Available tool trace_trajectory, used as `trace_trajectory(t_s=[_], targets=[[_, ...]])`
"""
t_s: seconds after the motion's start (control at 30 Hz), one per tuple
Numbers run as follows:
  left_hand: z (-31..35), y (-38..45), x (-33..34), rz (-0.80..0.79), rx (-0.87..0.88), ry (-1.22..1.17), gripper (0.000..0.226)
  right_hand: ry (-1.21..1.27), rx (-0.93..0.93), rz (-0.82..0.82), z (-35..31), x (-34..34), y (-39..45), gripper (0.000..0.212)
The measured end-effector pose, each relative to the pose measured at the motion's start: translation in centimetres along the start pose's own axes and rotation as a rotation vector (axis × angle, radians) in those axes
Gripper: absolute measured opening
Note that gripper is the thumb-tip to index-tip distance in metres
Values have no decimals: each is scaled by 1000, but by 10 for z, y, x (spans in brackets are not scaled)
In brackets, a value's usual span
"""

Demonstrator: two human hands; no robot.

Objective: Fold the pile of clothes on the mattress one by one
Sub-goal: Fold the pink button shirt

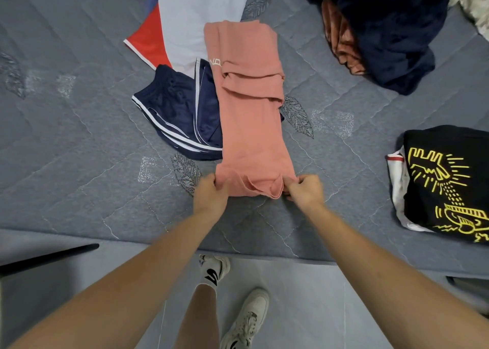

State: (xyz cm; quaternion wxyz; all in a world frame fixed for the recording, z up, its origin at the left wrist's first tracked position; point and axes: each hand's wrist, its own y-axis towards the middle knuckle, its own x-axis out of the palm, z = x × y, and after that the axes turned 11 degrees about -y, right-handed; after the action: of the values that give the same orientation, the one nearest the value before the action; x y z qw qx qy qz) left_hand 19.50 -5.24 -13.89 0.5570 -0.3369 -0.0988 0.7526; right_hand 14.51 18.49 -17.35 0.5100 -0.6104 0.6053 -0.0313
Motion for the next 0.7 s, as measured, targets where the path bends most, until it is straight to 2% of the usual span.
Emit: trace_trajectory(t_s=[0.07, 0.13, 0.23, 0.4, 0.47, 0.53, 0.7], targets=[[-7, -3, -1, -38, 8, -138, 28, 110, 26, 18, -11, -3, -13, 40], [-13, -7, -3, -97, 53, -196, 34, 173, 11, 82, -9, 0, -12, 44], [-18, -7, -2, -107, 65, -195, 44, 151, 54, 196, -7, 1, -11, 48], [-12, 4, 5, -41, 14, -99, 38, 48, 18, 242, -3, 8, -7, 34], [-9, 6, 7, -25, 26, -74, 40, 33, -16, 229, 21, 19, 14, 32], [-8, 5, 7, -23, 27, -73, 40, 10, -12, 263, -1, 10, -8, 32], [-16, 3, 5, -27, 2, -165, 46, 313, 182, 237, -18, 6, -15, 32]])
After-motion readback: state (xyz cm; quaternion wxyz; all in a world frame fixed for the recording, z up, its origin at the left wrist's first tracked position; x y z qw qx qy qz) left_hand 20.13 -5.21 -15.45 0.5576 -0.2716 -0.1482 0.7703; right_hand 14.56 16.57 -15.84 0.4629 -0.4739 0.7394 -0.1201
